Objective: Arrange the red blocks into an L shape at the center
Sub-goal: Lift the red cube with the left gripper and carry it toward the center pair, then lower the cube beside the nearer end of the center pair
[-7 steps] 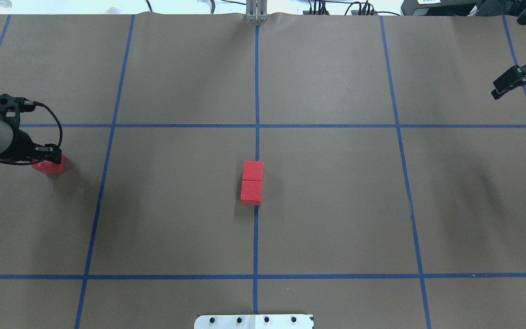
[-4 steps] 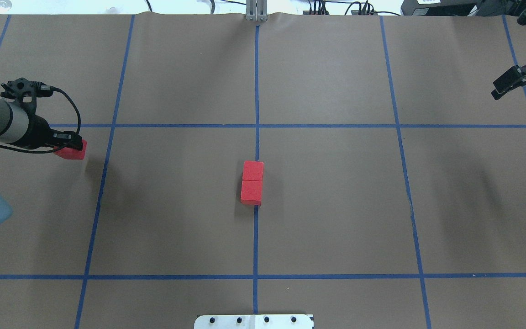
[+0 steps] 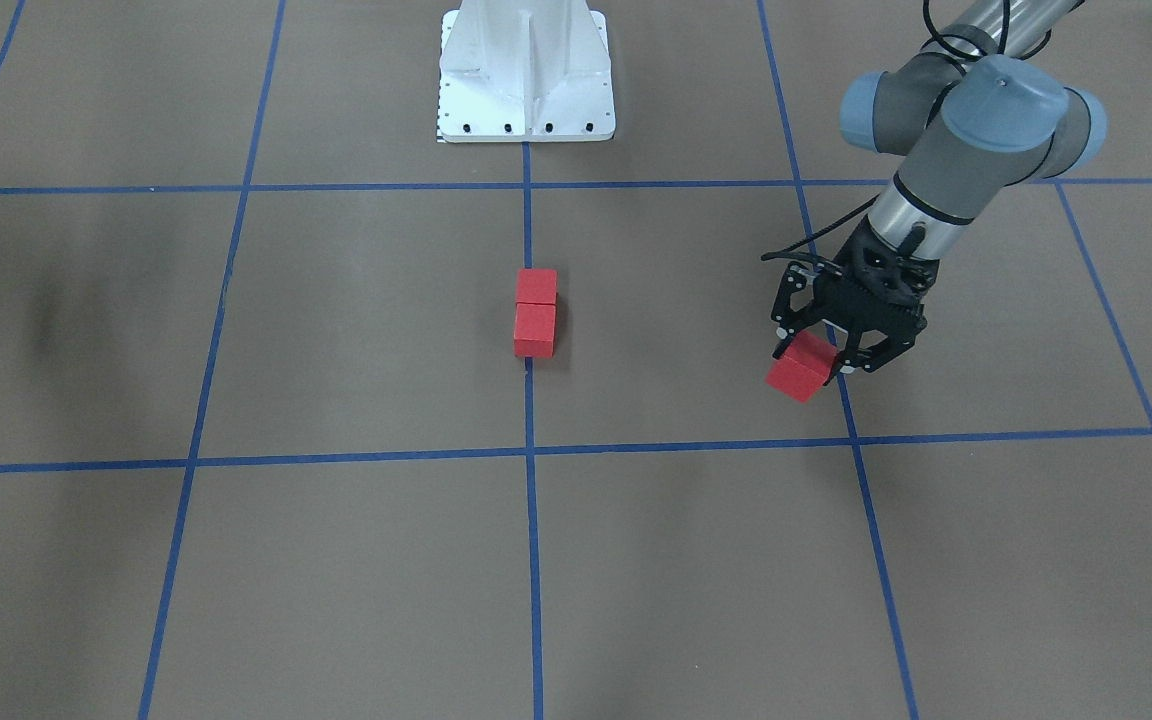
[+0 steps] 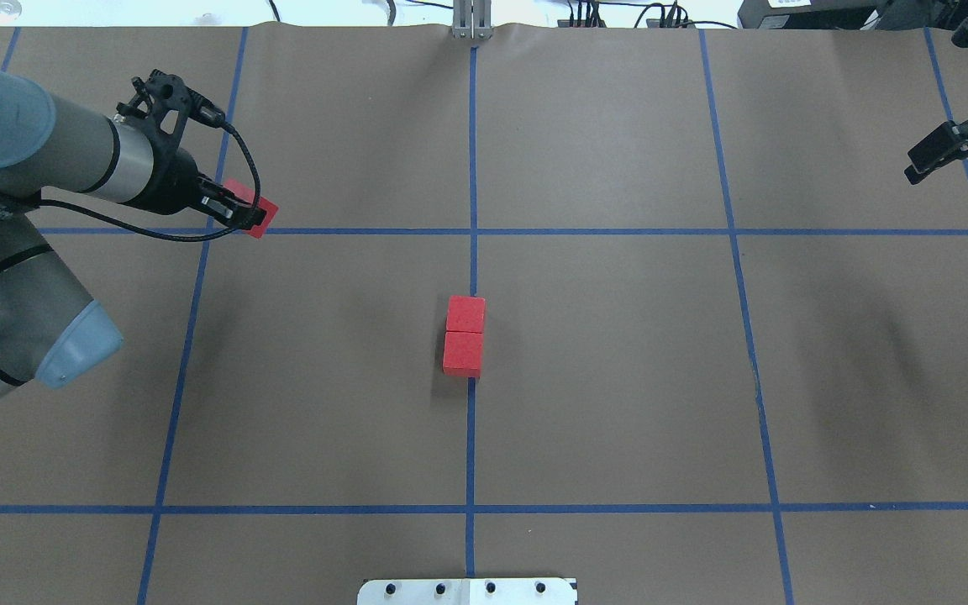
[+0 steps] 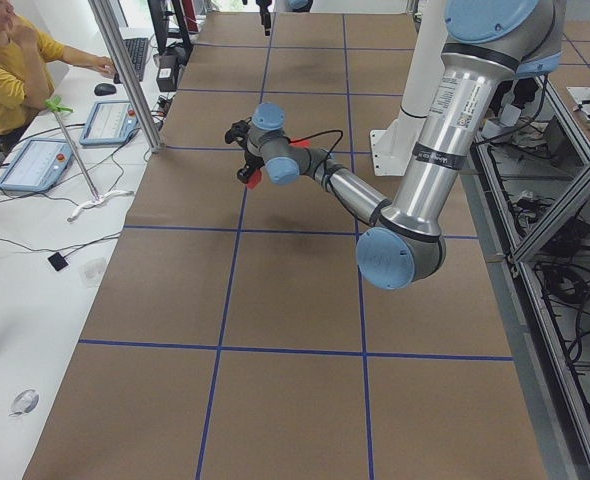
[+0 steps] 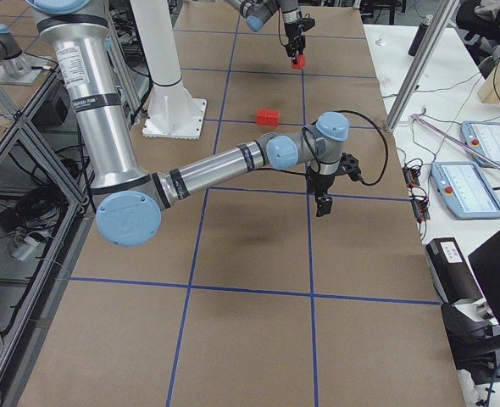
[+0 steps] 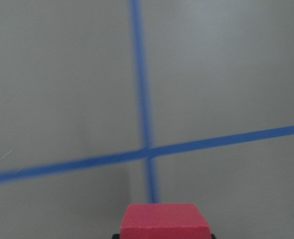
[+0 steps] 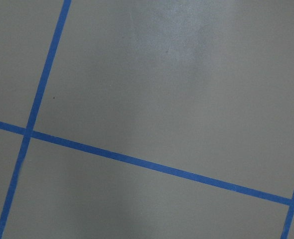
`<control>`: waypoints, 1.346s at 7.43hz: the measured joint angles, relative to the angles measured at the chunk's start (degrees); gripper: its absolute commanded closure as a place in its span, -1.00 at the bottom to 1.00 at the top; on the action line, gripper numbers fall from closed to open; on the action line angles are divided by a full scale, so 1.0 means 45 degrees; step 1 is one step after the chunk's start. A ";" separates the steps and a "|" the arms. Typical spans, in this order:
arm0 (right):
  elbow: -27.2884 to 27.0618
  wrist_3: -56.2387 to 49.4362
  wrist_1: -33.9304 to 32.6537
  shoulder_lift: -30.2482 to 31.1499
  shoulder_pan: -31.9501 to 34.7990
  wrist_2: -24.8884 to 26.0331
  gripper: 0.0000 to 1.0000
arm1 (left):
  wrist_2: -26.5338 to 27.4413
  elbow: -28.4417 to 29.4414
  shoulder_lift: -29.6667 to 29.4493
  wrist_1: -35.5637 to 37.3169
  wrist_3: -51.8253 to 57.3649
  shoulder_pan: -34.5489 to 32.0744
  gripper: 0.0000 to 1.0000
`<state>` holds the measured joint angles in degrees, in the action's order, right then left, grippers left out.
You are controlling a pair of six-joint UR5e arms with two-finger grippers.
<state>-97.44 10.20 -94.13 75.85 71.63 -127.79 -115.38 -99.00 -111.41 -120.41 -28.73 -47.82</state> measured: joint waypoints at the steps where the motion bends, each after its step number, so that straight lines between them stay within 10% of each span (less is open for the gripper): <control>1: 0.0027 0.0000 0.0000 0.0000 0.0000 0.0000 -1.00 | 0.0000 -0.0028 -0.0279 -0.0003 0.0253 0.0189 1.00; 5: 0.0139 -0.0001 0.0000 0.0000 0.0000 0.0000 -1.00 | -0.0003 -0.0582 -0.1191 0.2422 0.1744 0.1197 1.00; 10: 0.0221 0.0033 0.0000 0.0013 0.0004 0.0012 -1.00 | 0.0066 0.0101 -0.2570 0.5126 0.9976 0.1842 1.00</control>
<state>-96.44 10.34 -94.13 75.90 71.65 -127.74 -115.09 -98.55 -122.97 -97.35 16.16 -39.53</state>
